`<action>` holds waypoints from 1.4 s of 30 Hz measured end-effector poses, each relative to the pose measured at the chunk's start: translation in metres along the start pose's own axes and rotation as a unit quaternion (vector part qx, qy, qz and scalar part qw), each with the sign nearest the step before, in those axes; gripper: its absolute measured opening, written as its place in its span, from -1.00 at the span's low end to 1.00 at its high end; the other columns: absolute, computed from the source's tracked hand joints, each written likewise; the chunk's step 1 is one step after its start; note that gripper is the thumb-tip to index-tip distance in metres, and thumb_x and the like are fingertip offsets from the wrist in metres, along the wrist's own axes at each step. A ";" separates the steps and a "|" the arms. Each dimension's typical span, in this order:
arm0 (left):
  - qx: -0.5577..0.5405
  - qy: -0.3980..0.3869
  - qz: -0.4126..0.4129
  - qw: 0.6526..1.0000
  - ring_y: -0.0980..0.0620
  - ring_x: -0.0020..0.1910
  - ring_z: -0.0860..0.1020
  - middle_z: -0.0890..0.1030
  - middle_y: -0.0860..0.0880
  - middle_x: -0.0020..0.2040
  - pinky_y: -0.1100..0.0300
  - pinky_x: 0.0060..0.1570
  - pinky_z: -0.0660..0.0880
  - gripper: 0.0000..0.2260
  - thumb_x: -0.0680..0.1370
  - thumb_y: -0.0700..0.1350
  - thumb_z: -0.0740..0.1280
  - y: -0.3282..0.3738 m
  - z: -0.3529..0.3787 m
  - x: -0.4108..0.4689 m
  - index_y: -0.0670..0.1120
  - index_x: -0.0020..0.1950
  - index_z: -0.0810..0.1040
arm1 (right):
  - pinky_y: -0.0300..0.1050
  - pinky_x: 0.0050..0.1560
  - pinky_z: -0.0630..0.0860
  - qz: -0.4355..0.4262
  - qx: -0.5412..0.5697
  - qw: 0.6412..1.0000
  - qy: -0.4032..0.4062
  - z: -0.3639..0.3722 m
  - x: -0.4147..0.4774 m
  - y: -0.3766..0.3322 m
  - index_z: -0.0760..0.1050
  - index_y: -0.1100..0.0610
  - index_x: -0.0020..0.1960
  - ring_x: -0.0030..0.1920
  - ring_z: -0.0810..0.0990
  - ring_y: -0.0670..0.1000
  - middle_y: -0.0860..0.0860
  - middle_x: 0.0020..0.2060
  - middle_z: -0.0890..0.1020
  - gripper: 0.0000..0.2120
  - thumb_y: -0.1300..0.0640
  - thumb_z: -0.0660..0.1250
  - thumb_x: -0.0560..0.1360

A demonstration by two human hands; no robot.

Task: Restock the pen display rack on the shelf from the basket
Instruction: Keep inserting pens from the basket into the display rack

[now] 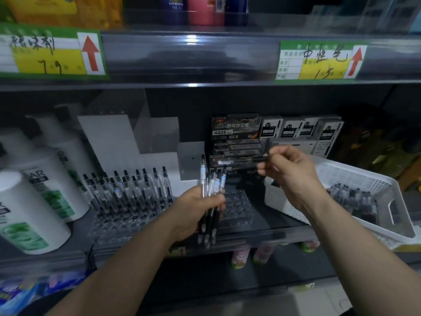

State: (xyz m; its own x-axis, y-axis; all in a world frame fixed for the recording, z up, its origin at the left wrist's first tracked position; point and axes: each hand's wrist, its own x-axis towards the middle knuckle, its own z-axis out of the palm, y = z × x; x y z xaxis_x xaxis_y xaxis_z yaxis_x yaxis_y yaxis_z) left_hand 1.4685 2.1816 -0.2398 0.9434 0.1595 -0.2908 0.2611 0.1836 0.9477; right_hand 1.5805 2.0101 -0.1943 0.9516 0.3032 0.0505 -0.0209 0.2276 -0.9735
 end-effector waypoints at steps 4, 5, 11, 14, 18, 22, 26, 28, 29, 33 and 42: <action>-0.079 0.044 0.006 0.996 0.00 -0.26 0.55 0.56 -0.11 -0.22 0.13 -0.22 0.56 -0.92 0.58 -0.23 0.32 0.005 0.001 0.005 -0.19 0.05 0.48 | -0.01 -0.01 0.59 0.013 -0.139 0.986 -0.088 0.005 -0.014 0.009 0.47 0.18 -0.22 -0.32 0.58 0.13 -0.01 -0.49 0.54 -0.75 0.51 0.30 0.43; -0.097 0.054 0.003 0.994 -0.01 -0.27 0.55 0.56 -0.11 -0.22 0.12 -0.21 0.57 -0.91 0.58 -0.23 0.32 0.006 0.002 0.006 -0.19 0.05 0.47 | 0.08 0.04 0.55 0.017 -0.179 0.976 -0.121 0.007 -0.015 0.013 0.49 0.17 -0.23 -0.29 0.53 0.12 -0.07 -0.54 0.48 -0.75 0.50 0.34 0.40; -0.094 0.065 0.044 0.992 -0.02 -0.13 0.58 0.66 -0.11 -0.08 0.01 -0.03 0.58 -0.85 0.60 -0.22 0.28 0.006 0.009 0.011 -0.23 0.14 0.52 | -0.17 -0.28 0.42 0.022 -0.328 0.913 -0.241 0.013 -0.023 0.028 0.53 0.06 -0.26 -0.44 0.43 -0.12 -0.07 -0.47 0.51 -0.77 0.37 0.47 0.37; -0.097 0.064 0.041 0.992 -0.10 -0.09 0.60 0.67 -0.15 -0.03 -0.10 0.06 0.55 -0.94 0.60 -0.25 0.27 0.006 0.011 0.011 -0.19 0.03 0.53 | -0.23 -0.32 0.41 0.033 -0.347 0.894 -0.281 0.015 -0.024 0.027 0.54 0.04 -0.29 -0.44 0.45 -0.13 -0.07 -0.45 0.54 -0.76 0.33 0.50 0.35; -0.090 0.048 0.032 0.994 0.00 -0.20 0.59 0.58 -0.11 -0.15 0.07 -0.18 0.59 -0.97 0.58 -0.24 0.30 0.005 0.010 0.009 -0.17 0.01 0.51 | -0.13 -0.20 0.50 0.035 -0.353 0.892 -0.281 0.012 -0.019 0.023 0.55 0.10 -0.23 -0.32 0.51 -0.07 0.00 -0.35 0.60 -0.85 0.32 0.44 0.41; -0.075 -0.045 0.029 0.996 -0.01 -0.19 0.62 0.60 -0.06 -0.19 0.06 -0.11 0.60 -0.92 0.57 -0.25 0.31 0.002 0.011 0.005 -0.17 0.05 0.54 | 0.07 0.07 0.53 0.045 -0.271 0.943 -0.187 0.011 -0.011 0.024 0.58 0.18 -0.04 -0.15 0.57 0.09 0.11 -0.16 0.61 -0.84 0.09 0.40 0.49; -0.052 -0.092 0.019 0.994 0.02 -0.18 0.65 0.70 -0.09 -0.11 0.15 -0.15 0.58 -0.87 0.52 -0.28 0.35 -0.003 0.016 0.000 -0.16 0.05 0.59 | -0.09 -0.35 0.53 0.135 -0.151 0.947 -0.249 0.020 -0.018 0.025 0.56 0.31 -0.11 -0.41 0.50 0.11 0.14 -0.41 0.56 -0.76 0.11 0.42 0.47; -0.051 -0.103 0.025 0.993 -0.02 -0.13 0.67 0.70 -0.15 -0.04 0.15 -0.11 0.58 -0.81 0.48 -0.27 0.38 -0.002 0.017 0.000 -0.18 0.09 0.59 | -0.15 -0.47 0.45 0.158 -0.104 0.947 -0.258 0.021 -0.020 0.024 0.56 0.25 -0.17 -0.48 0.39 0.05 0.09 -0.48 0.53 -0.88 0.19 0.40 0.47; -0.051 -0.108 0.029 0.992 -0.05 -0.09 0.67 0.70 -0.18 -0.01 0.14 -0.08 0.59 -0.78 0.45 -0.25 0.40 -0.002 0.017 -0.001 -0.19 0.10 0.59 | -0.15 -0.47 0.43 0.168 -0.087 0.946 -0.263 0.021 -0.019 0.024 0.56 0.24 -0.16 -0.49 0.36 0.03 0.08 -0.49 0.53 -0.90 0.21 0.39 0.47; -0.059 -0.116 0.027 0.991 -0.12 0.04 0.66 0.68 -0.22 0.04 0.12 0.01 0.59 -0.71 0.44 -0.28 0.40 0.000 0.015 -0.002 -0.24 0.15 0.57 | -0.18 -0.46 0.33 0.191 -0.072 0.937 -0.284 0.019 -0.016 0.024 0.57 0.23 -0.09 -0.45 0.35 -0.02 0.07 -0.38 0.57 -0.91 0.19 0.38 0.46; -0.050 -0.133 0.033 0.989 -0.10 0.10 0.65 0.68 -0.21 0.06 0.18 0.08 0.56 -0.74 0.54 -0.29 0.33 0.001 0.013 -0.006 -0.23 0.23 0.54 | -0.15 -0.39 0.27 0.184 -0.073 0.939 -0.282 0.017 -0.014 0.025 0.58 0.22 -0.14 -0.39 0.41 0.00 0.08 -0.34 0.61 -0.90 0.19 0.41 0.38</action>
State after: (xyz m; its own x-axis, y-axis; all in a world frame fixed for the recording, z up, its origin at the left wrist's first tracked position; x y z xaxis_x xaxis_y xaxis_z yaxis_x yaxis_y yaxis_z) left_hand 1.4661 2.1684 -0.2355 0.9818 -0.0833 -0.1705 0.1873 0.2786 0.9420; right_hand 1.5615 2.0267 -0.2155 0.5739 0.7872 -0.2257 -0.2359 -0.1050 -0.9661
